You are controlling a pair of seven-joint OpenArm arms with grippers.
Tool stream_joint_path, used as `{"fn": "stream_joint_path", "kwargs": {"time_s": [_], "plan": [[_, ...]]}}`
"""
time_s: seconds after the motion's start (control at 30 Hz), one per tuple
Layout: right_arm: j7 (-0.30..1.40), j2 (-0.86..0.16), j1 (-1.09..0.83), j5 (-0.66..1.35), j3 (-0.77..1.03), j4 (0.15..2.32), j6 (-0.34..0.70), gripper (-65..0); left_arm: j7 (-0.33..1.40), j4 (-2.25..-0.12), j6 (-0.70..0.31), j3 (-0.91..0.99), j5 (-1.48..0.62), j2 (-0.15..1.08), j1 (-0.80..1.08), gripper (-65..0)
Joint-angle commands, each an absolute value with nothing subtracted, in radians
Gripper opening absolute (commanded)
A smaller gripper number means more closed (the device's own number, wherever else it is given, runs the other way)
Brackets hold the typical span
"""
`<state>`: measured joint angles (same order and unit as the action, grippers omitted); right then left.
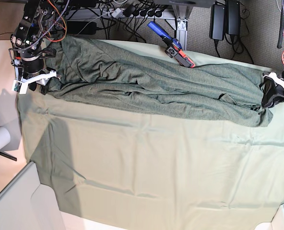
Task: Fold the T-shirt properly
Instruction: 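Hold the strip ends with both grippers and smooth it flat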
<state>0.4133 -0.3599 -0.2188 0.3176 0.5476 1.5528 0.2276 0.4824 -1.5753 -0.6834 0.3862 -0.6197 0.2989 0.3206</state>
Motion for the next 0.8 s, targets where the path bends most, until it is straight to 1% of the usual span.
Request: {"fn": "stream_joint_path", "kwargs": {"time_s": [0.0,0.13,0.3,0.33,0.37,0.4,0.43,0.5,0.6,0.63,0.7,0.73,0.77], "plan": [[0.393,-0.379,-0.212,0.323,0.557,1.567,0.224,-39.3,0.461,-1.604,-0.698,0.392,-0.641,0.311,0.316,-65.0],[0.393,-0.379,-0.212,0.323,0.557,1.567,0.224,-39.3,0.515,-1.620,-0.698,0.392,-0.720,0.310,0.322,-65.0],[0.393,-0.379,-0.211,0.329,0.557,1.567,0.224,-39.3,0.520,-1.620,-0.698,0.392,-0.719,0.311,0.337,-65.0],[0.393,-0.379,-0.211,0.339,0.557,1.567,0.224,-39.3,0.520,-1.620,-0.698,0.392,-0.715,0.311,0.339,-59.0],[0.393,-0.379,-0.211,0.345,0.557,1.567,0.224,-39.3,0.520,-1.620,-0.698,0.392,-0.709,0.311,0.342,-51.6],[0.393,-0.379,-0.212,0.348,0.557,1.567,0.224,-39.3,0.520,-1.620,-0.698,0.392,-0.702,0.311,0.345,-46.1],[0.393,-0.379,-0.212,0.348,0.557,1.567,0.224,-39.3,0.517,-1.620,-0.698,0.392,-0.697,0.311,0.350,-42.2],[0.393,-0.379,-0.212,0.348,0.557,1.567,0.224,-39.3,0.517,-1.620,-0.698,0.392,-0.694,0.311,0.359,-39.4],[0.393,-0.380,-0.212,0.348,0.557,1.567,0.224,-39.3,0.516,-1.619,-0.698,0.392,-0.667,0.311,0.366,-39.2],[0.393,-0.379,-0.212,0.348,0.557,1.567,0.224,-39.3,0.517,-1.619,-0.698,0.392,-0.659,0.311,0.366,-37.6],[0.393,-0.379,-0.212,0.348,0.557,1.567,0.224,-39.3,0.528,-1.619,-0.680,0.393,-0.657,0.317,0.366,-31.0],[0.394,-0.379,-0.212,0.348,0.557,1.567,0.224,-39.3,0.547,-1.619,-0.680,0.393,-0.659,0.323,0.365,-28.8],[0.394,-0.379,-0.213,0.348,0.557,1.567,0.224,-39.3,0.563,-1.619,-0.680,0.393,-0.663,0.330,0.365,-28.5]]}}
